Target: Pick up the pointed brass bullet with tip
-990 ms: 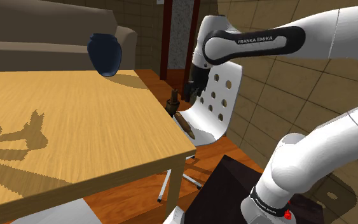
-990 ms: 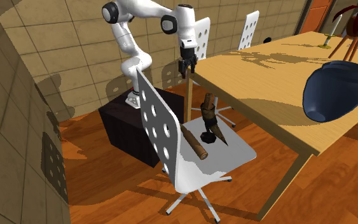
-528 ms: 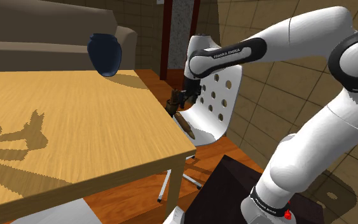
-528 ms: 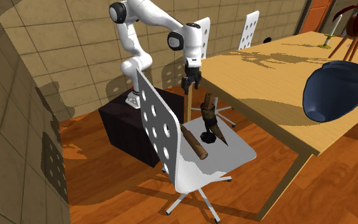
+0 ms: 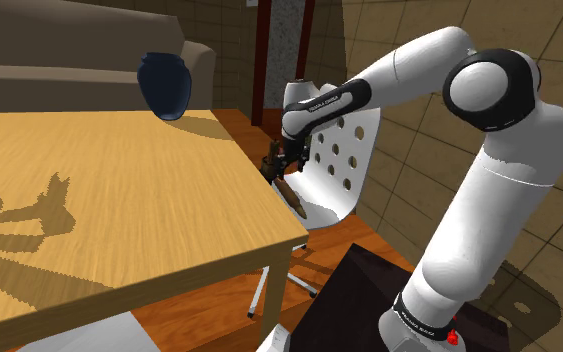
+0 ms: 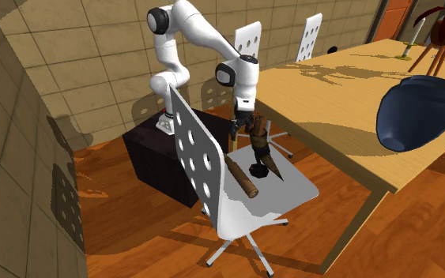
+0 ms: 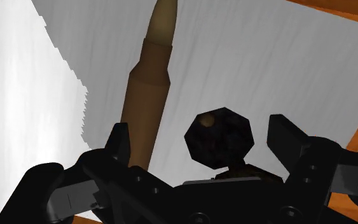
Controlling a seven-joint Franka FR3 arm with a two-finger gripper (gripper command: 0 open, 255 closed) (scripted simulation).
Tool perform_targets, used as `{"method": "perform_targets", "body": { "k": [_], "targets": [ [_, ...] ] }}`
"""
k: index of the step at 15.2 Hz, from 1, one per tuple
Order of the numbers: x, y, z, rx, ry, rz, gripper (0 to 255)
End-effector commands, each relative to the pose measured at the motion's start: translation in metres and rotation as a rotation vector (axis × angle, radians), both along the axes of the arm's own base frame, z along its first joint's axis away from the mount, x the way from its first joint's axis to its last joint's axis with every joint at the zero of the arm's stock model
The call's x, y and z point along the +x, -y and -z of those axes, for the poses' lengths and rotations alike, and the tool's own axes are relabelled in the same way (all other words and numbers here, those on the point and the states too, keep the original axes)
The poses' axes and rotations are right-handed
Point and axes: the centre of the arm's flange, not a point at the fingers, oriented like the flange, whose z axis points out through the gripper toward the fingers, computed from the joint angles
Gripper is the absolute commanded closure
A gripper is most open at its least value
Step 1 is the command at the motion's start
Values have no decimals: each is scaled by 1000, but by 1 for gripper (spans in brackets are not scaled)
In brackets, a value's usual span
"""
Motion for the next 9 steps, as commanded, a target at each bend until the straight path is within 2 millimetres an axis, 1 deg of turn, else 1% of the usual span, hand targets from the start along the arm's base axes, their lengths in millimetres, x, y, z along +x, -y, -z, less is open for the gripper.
{"method": "perform_targets", "body": {
  "k": [1,9],
  "targets": [
    [14,15,20,-5,-14,28,0],
    [55,75,100,-26,-67,138,0]
  ]
}}
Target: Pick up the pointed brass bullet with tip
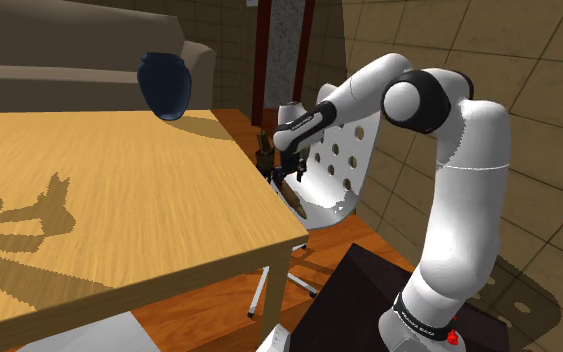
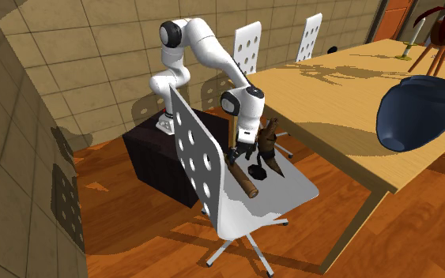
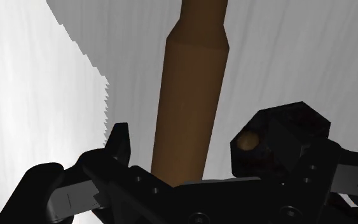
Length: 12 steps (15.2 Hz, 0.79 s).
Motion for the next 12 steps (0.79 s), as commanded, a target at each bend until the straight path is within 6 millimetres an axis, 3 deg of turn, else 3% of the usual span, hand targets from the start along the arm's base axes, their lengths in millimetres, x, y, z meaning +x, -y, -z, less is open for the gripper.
{"method": "perform_targets", "body": {
  "k": [1,10,11,12],
  "targets": [
    [10,15,19,-5,-12,25,0],
    [10,15,59,-5,-12,25,0],
    [10,16,58,-5,-12,25,255],
    [11,17,58,-5,-12,25,255]
  ]
}}
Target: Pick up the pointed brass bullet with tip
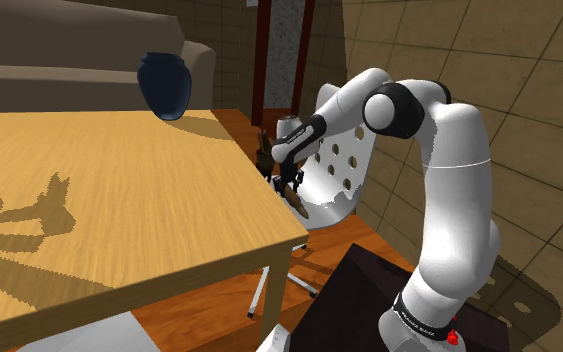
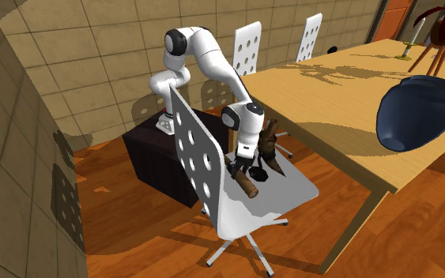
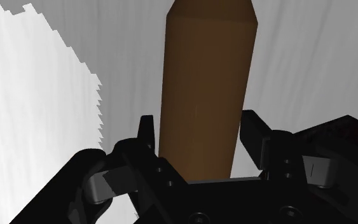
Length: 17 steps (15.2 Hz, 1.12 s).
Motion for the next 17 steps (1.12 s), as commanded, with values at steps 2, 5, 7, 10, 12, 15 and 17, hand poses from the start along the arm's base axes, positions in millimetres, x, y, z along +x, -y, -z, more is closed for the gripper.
{"method": "perform_targets", "body": {
  "k": [2,5,7,10,12,15,17],
  "targets": [
    [0,0,3,2,-4,-2,255],
    [0,0,4,2,-4,-2,255],
    [-1,0,6,2,-4,-2,255],
    [-1,-3,-7,2,-4,-2,255],
    [-1,-3,-17,2,-4,-2,255],
    [-1,-3,-33,2,-4,-2,255],
    [-1,-3,-44,2,-4,-2,255]
  ]
}}
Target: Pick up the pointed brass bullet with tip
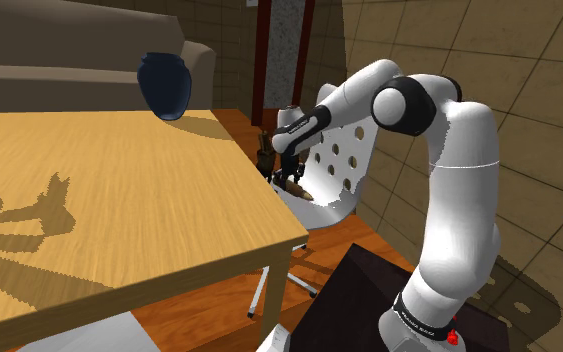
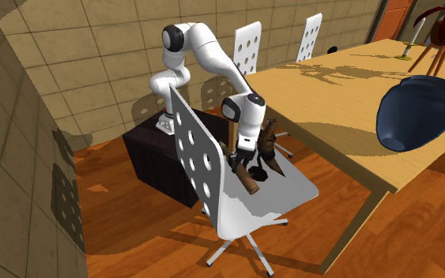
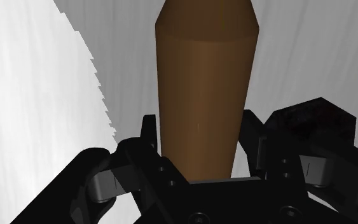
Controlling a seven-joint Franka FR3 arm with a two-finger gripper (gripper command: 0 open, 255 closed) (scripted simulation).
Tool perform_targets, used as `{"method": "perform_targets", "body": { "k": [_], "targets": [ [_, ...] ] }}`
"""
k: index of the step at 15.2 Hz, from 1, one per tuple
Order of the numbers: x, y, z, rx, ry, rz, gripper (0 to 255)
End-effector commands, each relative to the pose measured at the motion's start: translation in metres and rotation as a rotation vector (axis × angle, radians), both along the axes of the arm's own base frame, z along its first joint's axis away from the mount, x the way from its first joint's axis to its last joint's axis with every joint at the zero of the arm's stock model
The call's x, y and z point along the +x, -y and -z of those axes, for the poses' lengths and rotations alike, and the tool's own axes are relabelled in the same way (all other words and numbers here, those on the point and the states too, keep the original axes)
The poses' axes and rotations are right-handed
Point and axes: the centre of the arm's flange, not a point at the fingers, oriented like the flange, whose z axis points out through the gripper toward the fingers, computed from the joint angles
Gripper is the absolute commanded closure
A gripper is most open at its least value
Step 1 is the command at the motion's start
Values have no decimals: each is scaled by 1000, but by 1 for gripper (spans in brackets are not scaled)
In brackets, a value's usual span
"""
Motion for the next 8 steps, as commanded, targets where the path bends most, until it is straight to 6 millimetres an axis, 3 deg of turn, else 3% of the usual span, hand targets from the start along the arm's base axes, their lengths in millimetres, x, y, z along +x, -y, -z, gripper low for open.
{"method": "perform_targets", "body": {
  "k": [1,6,8],
  "targets": [
    [0,-2,-11,0,1,0,255],
    [0,-2,-38,0,1,0,255],
    [0,-2,-38,0,1,0,255]
  ]
}}
